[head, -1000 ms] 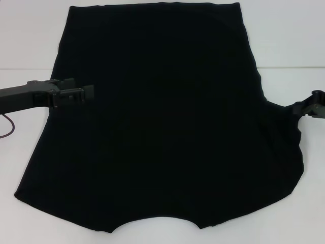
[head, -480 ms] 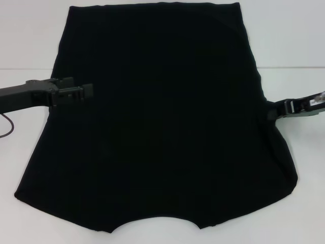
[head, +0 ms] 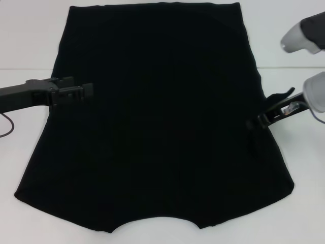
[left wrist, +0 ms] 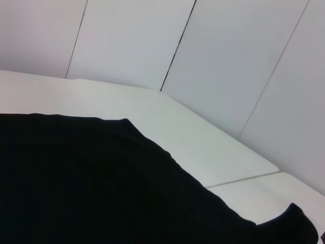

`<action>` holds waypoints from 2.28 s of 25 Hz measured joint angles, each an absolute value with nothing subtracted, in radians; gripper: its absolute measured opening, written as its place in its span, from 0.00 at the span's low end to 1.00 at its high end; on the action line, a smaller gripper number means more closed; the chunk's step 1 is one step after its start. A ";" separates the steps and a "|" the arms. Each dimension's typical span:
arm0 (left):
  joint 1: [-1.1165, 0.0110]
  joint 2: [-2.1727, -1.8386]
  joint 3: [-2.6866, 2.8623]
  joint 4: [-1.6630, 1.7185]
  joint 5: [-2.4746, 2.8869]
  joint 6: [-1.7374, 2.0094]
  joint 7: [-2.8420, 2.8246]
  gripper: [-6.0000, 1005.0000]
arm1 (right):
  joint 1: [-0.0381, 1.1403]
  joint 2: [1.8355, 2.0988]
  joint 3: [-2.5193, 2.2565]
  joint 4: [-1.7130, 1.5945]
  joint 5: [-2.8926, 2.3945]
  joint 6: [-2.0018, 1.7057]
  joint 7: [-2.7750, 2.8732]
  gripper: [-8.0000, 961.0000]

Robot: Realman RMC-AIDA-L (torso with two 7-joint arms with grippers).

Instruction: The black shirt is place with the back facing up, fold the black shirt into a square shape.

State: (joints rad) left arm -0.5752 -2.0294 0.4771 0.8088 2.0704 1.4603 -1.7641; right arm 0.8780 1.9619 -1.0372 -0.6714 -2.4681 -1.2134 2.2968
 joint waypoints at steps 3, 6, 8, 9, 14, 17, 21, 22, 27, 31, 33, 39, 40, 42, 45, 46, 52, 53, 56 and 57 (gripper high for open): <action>-0.575 -2.029 0.477 0.809 2.064 1.460 -1.764 0.74 | 0.889 1.972 -1.076 -0.673 -2.468 -1.201 2.296 0.06; -0.573 -2.029 0.477 0.809 2.063 1.460 -1.764 0.74 | 0.895 1.978 -1.084 -0.681 -2.468 -1.198 2.295 0.06; -0.571 -2.028 0.477 0.809 2.062 1.460 -1.764 0.74 | 0.896 1.980 -1.080 -0.690 -2.467 -1.198 2.295 0.07; -0.570 -2.028 0.477 0.809 2.062 1.460 -1.764 0.74 | 0.896 1.980 -1.076 -0.696 -2.465 -1.198 2.295 0.07; -0.569 -2.029 0.477 0.810 2.062 1.459 -1.764 0.73 | 0.896 1.982 -1.070 -0.697 -2.459 -1.199 2.301 0.07; -0.569 -2.029 0.477 0.810 2.062 1.459 -1.764 0.73 | 0.896 1.983 -1.063 -0.691 -2.459 -1.202 2.302 0.07; -0.570 -2.029 0.477 0.810 2.058 1.459 -1.764 0.72 | 0.893 1.985 -1.060 -0.688 -2.462 -1.203 2.309 0.11; -0.570 -2.030 0.477 0.810 2.055 1.459 -1.764 0.72 | 0.891 1.985 -1.053 -0.688 -2.462 -1.201 2.314 0.13; -0.568 -2.028 0.477 0.808 2.048 1.459 -1.771 0.72 | 0.883 1.984 -0.938 -0.691 -2.460 -1.197 2.322 0.23; -0.564 -2.015 0.479 0.806 2.055 1.466 -1.829 0.71 | 0.881 1.973 -0.815 -0.688 -2.460 -1.197 2.380 0.31; -0.554 -1.994 0.490 0.806 2.074 1.482 -1.894 0.71 | 0.880 1.965 -0.774 -0.688 -2.459 -1.208 2.423 0.38; -0.523 -1.922 0.506 0.809 2.201 1.597 -2.118 0.71 | 0.875 1.938 -0.730 -0.687 -2.459 -1.257 2.549 0.47; -0.520 -1.916 0.505 0.813 2.219 1.615 -2.146 0.71 | 0.875 1.937 -0.724 -0.687 -2.459 -1.263 2.554 0.47; -0.512 -1.905 0.502 0.819 2.255 1.659 -2.207 0.70 | 0.875 1.935 -0.710 -0.687 -2.458 -1.271 2.558 0.47; -0.506 -1.901 0.502 0.823 2.306 1.696 -2.263 0.70 | 0.876 1.933 -0.700 -0.687 -2.457 -1.274 2.559 0.47; -0.506 -1.901 0.503 0.823 2.338 1.699 -2.279 0.67 | 0.876 1.933 -0.699 -0.686 -2.457 -1.274 2.559 0.47; -0.500 -1.907 0.501 0.822 2.481 1.630 -2.355 0.51 | 0.871 1.931 -0.696 -0.686 -2.457 -1.273 2.559 0.47; -0.496 -1.907 0.500 0.823 2.484 1.622 -2.364 0.48 | 0.870 1.931 -0.696 -0.686 -2.457 -1.272 2.559 0.47; -0.488 -1.905 0.486 0.823 2.493 1.608 -2.387 0.47 | 0.865 1.930 -0.696 -0.686 -2.457 -1.273 2.560 0.47; -0.487 -1.903 0.466 0.823 2.510 1.603 -2.401 0.46 | 0.863 1.930 -0.696 -0.686 -2.457 -1.273 2.560 0.47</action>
